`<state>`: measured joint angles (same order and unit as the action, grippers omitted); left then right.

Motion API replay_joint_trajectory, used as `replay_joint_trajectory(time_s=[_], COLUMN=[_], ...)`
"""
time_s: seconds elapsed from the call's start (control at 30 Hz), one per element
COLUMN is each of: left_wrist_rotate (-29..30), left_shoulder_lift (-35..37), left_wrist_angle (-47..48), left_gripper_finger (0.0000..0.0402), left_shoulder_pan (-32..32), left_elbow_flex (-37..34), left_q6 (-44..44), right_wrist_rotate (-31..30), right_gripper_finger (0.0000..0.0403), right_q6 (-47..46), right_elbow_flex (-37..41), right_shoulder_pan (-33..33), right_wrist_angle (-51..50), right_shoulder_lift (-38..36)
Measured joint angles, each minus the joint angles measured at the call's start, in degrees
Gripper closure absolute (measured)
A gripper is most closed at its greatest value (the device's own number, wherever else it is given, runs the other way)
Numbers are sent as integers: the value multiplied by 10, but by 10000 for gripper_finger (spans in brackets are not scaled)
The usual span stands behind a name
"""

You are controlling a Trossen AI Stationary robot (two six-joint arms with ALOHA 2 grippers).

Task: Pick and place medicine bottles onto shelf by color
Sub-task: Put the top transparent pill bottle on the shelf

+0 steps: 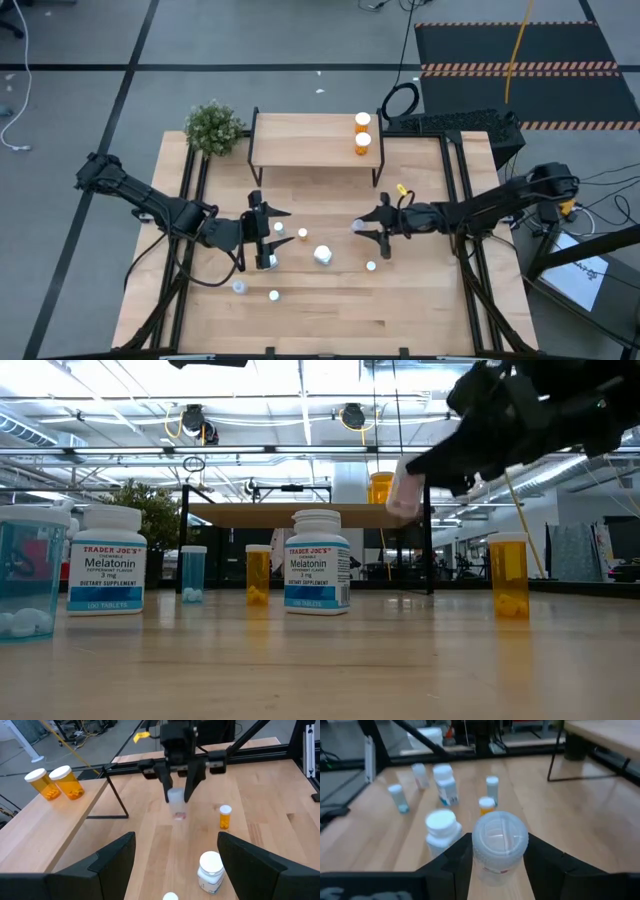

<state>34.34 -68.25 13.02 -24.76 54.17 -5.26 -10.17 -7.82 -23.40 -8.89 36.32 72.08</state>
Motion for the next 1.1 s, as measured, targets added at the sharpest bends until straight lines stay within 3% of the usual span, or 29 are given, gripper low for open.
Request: replay_joint_trajectory(time_s=[0.47, 1.1], left_wrist_rotate=[0, 0], left_shoulder_lift=[0, 0], left_wrist_angle=[-1, 1], left_gripper_finger=[119, 119], left_shoulder_pan=[0, 0], left_elbow_flex=[0, 0], left_q6=[-3, -65], right_wrist_rotate=[-1, -2], right_gripper_finger=[254, 252], right_q6=[-4, -17], right_elbow_flex=[0, 0], right_shoulder_pan=[-6, -6], right_wrist_angle=[-32, -1], right_shoulder_lift=[-74, -156])
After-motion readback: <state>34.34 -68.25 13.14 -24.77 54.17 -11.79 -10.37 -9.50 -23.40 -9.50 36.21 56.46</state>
